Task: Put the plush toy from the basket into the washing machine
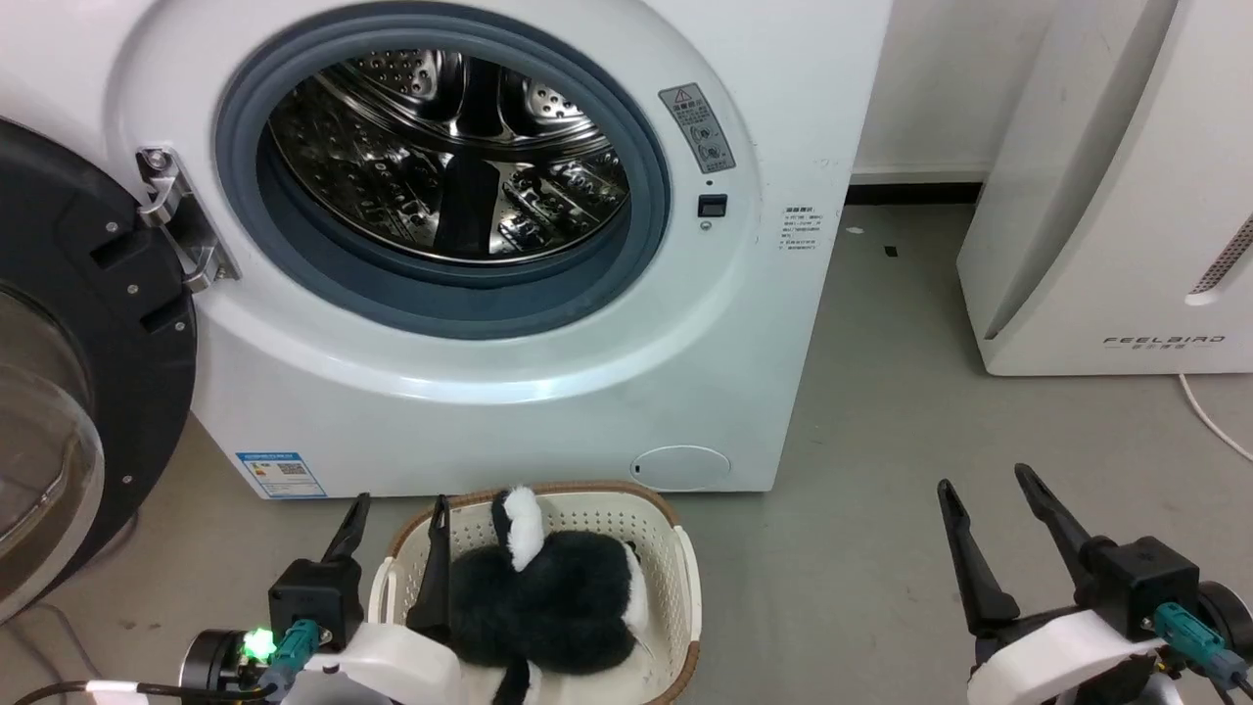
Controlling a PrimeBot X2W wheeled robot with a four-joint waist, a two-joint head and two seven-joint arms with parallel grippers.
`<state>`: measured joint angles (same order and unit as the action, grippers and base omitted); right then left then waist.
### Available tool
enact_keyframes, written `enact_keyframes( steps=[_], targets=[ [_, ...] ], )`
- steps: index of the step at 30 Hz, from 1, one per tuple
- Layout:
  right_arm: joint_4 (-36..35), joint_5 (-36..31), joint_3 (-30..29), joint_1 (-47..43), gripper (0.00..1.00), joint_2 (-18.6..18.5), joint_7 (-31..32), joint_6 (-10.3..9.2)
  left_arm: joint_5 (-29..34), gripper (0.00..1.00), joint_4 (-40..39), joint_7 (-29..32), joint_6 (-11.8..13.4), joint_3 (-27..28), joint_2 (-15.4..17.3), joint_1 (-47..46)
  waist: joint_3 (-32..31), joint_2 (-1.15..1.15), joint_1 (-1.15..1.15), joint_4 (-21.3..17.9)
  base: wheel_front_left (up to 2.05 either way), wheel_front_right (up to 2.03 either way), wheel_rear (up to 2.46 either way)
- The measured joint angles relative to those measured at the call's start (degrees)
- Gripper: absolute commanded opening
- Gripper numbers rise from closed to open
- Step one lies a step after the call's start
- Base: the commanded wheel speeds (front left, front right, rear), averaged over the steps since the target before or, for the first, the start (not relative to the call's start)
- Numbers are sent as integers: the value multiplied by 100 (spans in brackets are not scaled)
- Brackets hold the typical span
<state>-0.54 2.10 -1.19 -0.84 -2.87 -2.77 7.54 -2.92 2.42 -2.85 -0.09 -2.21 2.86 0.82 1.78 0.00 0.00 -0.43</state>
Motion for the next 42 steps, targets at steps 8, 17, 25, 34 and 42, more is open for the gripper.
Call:
enact_keyframes(
  steps=[8,17,25,34,42],
  targets=[
    [-15,0,12,1,100,0,-113,0,-82,100,208,-83,0,-82,-1,-123,175,0,0,-29,0,0,0],
    [-101,4,70,13,100,0,-198,0,-185,100,536,-196,0,-129,-1,-335,445,0,0,-85,0,0,0],
    [-175,68,104,137,100,0,-313,0,-236,100,949,-296,-7,-171,-1,-594,749,0,0,-150,0,0,0],
    [-282,199,174,230,100,0,-412,0,-305,100,1640,-410,-15,-190,66,-978,1145,0,0,-272,0,0,0],
    [-404,308,211,319,100,0,-500,0,-434,100,2399,-480,-68,-197,224,-1472,1564,0,1,-426,0,0,0]
  ],
)
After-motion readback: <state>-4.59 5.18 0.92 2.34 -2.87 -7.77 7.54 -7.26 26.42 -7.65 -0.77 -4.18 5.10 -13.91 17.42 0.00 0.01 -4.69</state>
